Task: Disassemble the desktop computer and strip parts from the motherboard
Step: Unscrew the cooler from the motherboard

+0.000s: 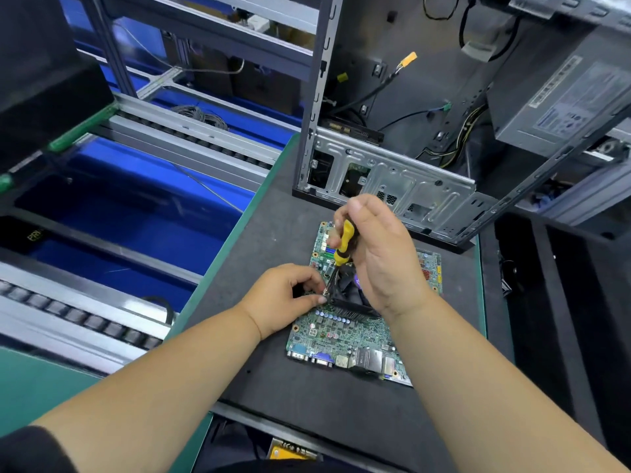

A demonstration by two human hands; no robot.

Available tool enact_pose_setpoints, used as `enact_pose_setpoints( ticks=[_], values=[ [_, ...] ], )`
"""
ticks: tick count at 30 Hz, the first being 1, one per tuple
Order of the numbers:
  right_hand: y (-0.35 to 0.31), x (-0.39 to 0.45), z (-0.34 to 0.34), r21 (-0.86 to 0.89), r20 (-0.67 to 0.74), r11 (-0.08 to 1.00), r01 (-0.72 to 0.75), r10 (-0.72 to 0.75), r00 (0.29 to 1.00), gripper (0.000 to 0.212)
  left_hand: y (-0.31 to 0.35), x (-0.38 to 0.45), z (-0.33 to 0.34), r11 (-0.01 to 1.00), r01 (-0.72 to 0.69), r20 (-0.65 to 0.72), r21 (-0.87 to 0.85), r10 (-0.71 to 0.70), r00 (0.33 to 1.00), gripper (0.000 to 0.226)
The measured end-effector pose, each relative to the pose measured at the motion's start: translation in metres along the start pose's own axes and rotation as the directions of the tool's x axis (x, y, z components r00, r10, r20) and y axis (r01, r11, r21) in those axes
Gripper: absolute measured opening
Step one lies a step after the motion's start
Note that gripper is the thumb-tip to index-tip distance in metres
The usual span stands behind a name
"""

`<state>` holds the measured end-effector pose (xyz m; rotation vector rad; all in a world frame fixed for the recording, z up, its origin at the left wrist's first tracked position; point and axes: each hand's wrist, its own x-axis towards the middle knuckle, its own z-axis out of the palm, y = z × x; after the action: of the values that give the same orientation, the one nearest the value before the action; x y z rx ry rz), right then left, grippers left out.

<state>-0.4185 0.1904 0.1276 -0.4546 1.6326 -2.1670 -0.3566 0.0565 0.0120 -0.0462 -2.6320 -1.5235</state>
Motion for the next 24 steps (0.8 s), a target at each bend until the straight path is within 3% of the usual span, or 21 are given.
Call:
enact_pose_setpoints(
  ticks=[3, 5, 7, 10, 14, 16, 20, 24],
  values=[
    [0.011, -0.008, 0.007, -0.015, -0.142, 0.998, 0.069, -0.07, 0.987, 0.022, -0.003, 0.0, 0.002, 0.999, -0.037, 0.008, 0.031, 0.037, 0.999, 0.019],
    [0.018, -0.013, 0.015, -0.063, -0.148, 0.99, 0.128, -0.136, 0.98, 0.03, -0.002, 0.001, 0.003, 0.991, -0.102, 0.027, 0.085, 0.1, 0.995, 0.012],
    [0.019, -0.011, 0.02, -0.067, -0.098, 0.987, 0.145, -0.151, 0.984, 0.039, -0.001, 0.001, 0.004, 0.976, -0.166, 0.046, 0.14, 0.161, 0.986, 0.011],
    [0.01, 0.0, 0.016, 0.059, 0.04, 0.995, 0.086, -0.088, 0.995, 0.043, -0.002, 0.0, 0.004, 0.958, -0.213, 0.049, 0.193, 0.207, 0.977, 0.016],
    [0.006, 0.003, 0.009, 0.002, 0.153, 0.999, 0.049, -0.049, 0.987, 0.019, -0.002, 0.001, 0.005, 0.959, -0.211, 0.042, 0.191, 0.207, 0.977, 0.017],
    [0.007, -0.004, 0.009, -0.063, 0.099, 0.997, 0.052, -0.045, 0.994, 0.01, -0.002, 0.002, 0.005, 0.961, -0.204, 0.036, 0.187, 0.2, 0.979, 0.021],
    [0.01, -0.018, 0.005, -0.045, -0.057, 0.995, 0.091, -0.093, 0.994, 0.013, -0.004, 0.002, 0.006, 0.962, -0.184, 0.029, 0.201, 0.182, 0.983, 0.018],
    [0.014, -0.022, 0.009, 0.023, -0.074, 0.992, 0.124, -0.122, 0.99, 0.027, -0.006, 0.001, 0.008, 0.961, -0.174, 0.029, 0.217, 0.172, 0.985, 0.014]
  ],
)
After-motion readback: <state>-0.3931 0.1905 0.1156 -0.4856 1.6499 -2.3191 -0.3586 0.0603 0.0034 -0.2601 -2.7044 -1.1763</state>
